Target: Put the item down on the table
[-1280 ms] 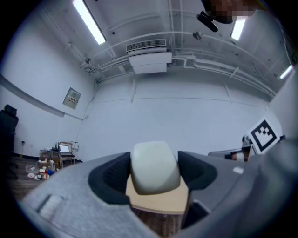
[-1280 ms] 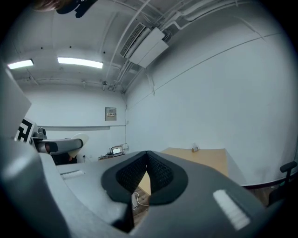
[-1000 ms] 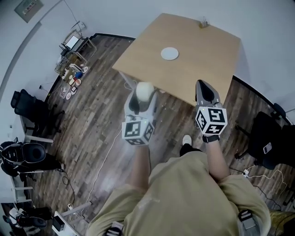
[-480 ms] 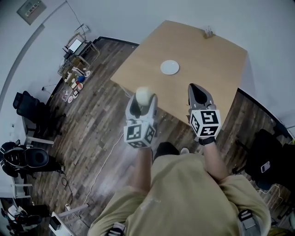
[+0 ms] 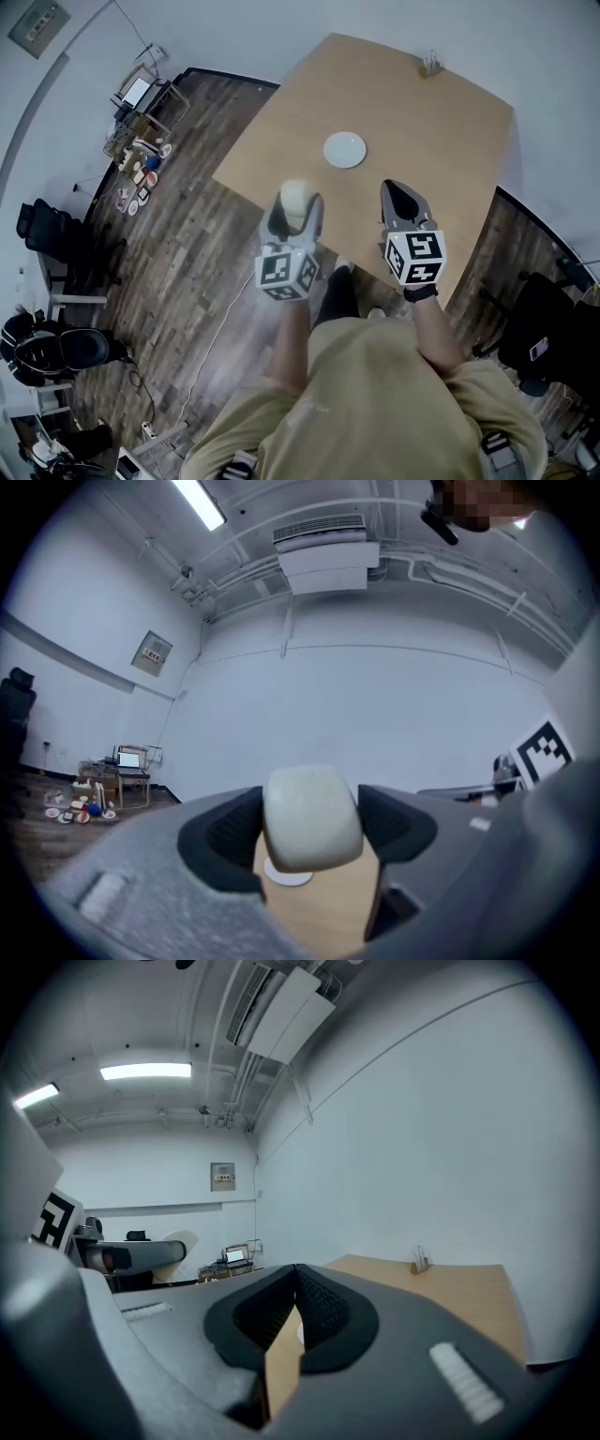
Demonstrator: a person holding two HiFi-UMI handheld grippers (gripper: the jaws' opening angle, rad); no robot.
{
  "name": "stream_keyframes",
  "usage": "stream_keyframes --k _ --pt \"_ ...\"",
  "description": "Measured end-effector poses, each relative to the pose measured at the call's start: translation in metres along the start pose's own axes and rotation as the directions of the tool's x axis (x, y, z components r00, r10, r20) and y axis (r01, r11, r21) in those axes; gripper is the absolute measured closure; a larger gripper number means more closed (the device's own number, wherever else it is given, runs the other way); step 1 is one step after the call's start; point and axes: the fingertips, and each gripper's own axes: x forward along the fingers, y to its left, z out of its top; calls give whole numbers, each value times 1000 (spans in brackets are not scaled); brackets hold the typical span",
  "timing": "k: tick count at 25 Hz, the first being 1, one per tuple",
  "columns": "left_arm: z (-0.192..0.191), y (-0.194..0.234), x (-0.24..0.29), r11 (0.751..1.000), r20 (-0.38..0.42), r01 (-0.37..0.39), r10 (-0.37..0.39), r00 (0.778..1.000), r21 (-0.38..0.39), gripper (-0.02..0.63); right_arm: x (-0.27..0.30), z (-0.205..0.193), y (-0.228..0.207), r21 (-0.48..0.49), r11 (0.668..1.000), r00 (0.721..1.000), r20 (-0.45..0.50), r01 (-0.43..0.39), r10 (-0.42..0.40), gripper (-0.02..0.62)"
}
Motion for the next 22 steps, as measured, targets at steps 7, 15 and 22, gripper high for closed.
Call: stream_keyframes --k 7,15,22 --pt "-2 44 98 1000 -49 18 -19 999 -17 288 91 17 -25 -2 1000 999 -26 20 -20 589" --pt "-59 66 191 996 -187 71 -80 979 -55 288 165 -29 -66 40 996 985 -159 75 -68 589" --pt "-127 66 256 993 -323 111 -121 939 -50 288 205 -79 -106 81 988 951 -294 128 -99 589"
